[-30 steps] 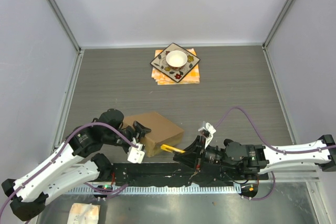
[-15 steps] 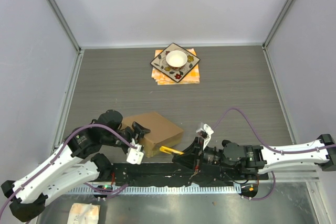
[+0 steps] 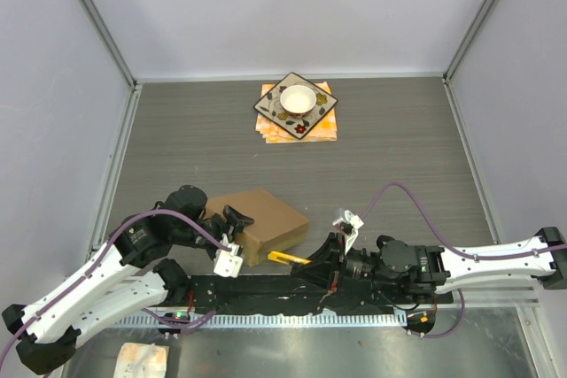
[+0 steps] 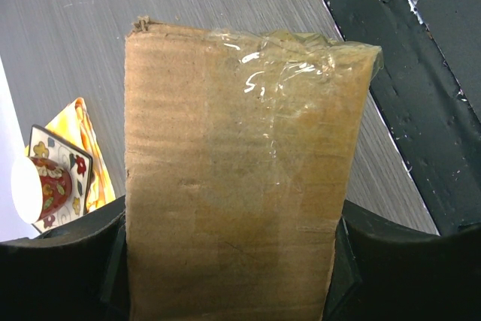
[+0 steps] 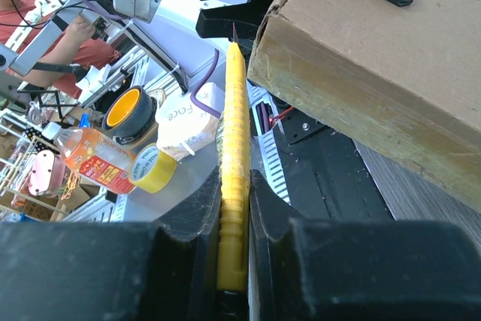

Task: Unpack the express box
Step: Cut the express box at the center of the board.

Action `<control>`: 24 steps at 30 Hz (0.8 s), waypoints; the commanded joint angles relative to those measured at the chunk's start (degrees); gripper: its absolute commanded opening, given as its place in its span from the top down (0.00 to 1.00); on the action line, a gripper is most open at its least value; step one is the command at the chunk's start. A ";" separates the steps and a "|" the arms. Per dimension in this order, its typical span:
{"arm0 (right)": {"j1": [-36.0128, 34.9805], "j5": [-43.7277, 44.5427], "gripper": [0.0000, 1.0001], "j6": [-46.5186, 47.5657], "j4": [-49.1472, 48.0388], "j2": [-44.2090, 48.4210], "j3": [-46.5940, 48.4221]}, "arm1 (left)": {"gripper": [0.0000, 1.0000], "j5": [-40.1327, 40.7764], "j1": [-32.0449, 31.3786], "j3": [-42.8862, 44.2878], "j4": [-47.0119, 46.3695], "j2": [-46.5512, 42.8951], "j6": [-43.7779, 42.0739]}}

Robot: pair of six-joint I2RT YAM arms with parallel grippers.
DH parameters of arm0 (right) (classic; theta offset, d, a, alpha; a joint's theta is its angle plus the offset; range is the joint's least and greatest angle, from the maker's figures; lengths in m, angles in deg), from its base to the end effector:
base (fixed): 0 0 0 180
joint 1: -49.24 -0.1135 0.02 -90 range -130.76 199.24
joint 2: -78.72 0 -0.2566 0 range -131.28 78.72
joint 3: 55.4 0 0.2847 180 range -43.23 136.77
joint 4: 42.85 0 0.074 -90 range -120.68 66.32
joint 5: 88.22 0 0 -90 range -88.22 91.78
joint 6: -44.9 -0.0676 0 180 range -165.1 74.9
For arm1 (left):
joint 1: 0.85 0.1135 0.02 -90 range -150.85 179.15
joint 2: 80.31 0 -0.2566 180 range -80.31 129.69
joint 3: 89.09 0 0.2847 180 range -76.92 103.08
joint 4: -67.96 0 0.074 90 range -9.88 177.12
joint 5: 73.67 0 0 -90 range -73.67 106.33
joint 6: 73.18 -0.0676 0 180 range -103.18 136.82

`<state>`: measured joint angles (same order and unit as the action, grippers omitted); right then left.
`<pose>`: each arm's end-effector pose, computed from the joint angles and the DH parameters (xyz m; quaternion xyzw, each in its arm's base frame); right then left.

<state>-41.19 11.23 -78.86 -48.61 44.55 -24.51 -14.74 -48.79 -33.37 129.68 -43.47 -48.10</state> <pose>0.0094 0.2326 0.2474 -0.2748 0.6349 0.6094 0.3872 0.0952 -0.1576 0.2698 0.7950 0.3990 -0.1859 0.4174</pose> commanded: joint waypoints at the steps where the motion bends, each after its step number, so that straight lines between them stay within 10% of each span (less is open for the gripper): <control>1: -0.09 1.62 0.99 0.54 -1.58 -0.19 1.14 | 0.88 -0.48 0.04 -0.75 0.98 0.08 3.23; 24: 0.87 5.14 0.99 -0.78 -2.81 -3.62 1.14 | 0.88 -0.66 0.04 -0.83 1.06 -0.63 3.49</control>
<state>-40.84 14.71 -78.90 -49.49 41.38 -24.51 -14.72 -48.79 -33.50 129.66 -43.76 -47.93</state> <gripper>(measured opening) 0.203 0.659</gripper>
